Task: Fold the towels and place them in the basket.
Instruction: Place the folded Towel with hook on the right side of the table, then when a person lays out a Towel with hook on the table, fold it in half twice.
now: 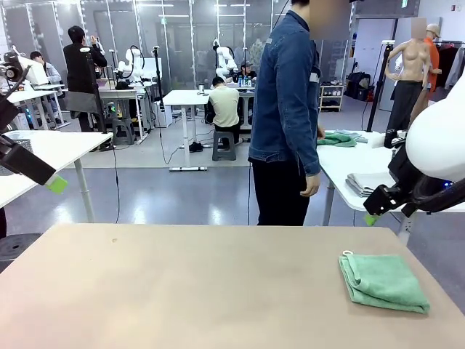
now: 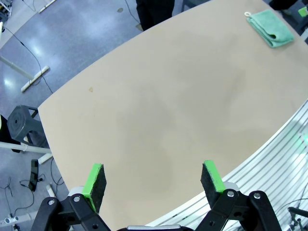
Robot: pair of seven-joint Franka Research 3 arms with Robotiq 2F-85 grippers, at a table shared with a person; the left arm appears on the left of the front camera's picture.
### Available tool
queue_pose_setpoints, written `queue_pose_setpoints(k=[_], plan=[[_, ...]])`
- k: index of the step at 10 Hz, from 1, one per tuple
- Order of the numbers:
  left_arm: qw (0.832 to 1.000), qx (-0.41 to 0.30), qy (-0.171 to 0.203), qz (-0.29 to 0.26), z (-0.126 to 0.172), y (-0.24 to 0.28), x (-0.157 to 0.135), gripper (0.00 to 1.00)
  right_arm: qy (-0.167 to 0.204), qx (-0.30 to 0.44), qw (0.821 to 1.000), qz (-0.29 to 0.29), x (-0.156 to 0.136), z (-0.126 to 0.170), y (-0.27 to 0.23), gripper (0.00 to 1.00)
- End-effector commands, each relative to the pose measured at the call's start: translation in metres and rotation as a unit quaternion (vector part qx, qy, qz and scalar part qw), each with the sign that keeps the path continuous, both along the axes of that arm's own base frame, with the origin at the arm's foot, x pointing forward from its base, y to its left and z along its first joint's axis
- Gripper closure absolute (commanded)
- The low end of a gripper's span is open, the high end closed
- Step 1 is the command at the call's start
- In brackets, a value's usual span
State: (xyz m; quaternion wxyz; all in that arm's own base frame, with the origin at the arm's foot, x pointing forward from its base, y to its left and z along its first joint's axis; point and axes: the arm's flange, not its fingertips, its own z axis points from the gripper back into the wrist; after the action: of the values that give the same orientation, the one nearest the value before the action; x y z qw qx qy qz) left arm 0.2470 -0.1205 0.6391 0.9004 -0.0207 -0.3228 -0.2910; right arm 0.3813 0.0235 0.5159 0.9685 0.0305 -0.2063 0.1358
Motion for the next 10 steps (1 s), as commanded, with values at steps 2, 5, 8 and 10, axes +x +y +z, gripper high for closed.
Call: queue_pose_setpoints(k=[2,5,8,10], plan=[[1.000,-0.003,-0.003,0.004,0.0000,-0.0009,0.0014,0.00,-0.002,0.001,1.000,-0.005,0.0028,0.0032,-0.0007,0.00],[1.000,-0.003,-0.003,0.004,0.0000,-0.0009,0.0014,0.00,-0.002,0.001,1.000,-0.005,0.0028,0.0032,-0.0007,0.00],[1.000,-0.003,-0.003,0.004,0.0000,-0.0009,0.0014,0.00,-0.002,0.001,1.000,-0.005,0.0028,0.0032,-0.0007,0.00],[1.000,-0.003,-0.003,0.004,0.0000,-0.0009,0.0014,0.00,-0.001,0.003,1.000,-0.001,0.0006,0.0017,-0.0021,0.00]])
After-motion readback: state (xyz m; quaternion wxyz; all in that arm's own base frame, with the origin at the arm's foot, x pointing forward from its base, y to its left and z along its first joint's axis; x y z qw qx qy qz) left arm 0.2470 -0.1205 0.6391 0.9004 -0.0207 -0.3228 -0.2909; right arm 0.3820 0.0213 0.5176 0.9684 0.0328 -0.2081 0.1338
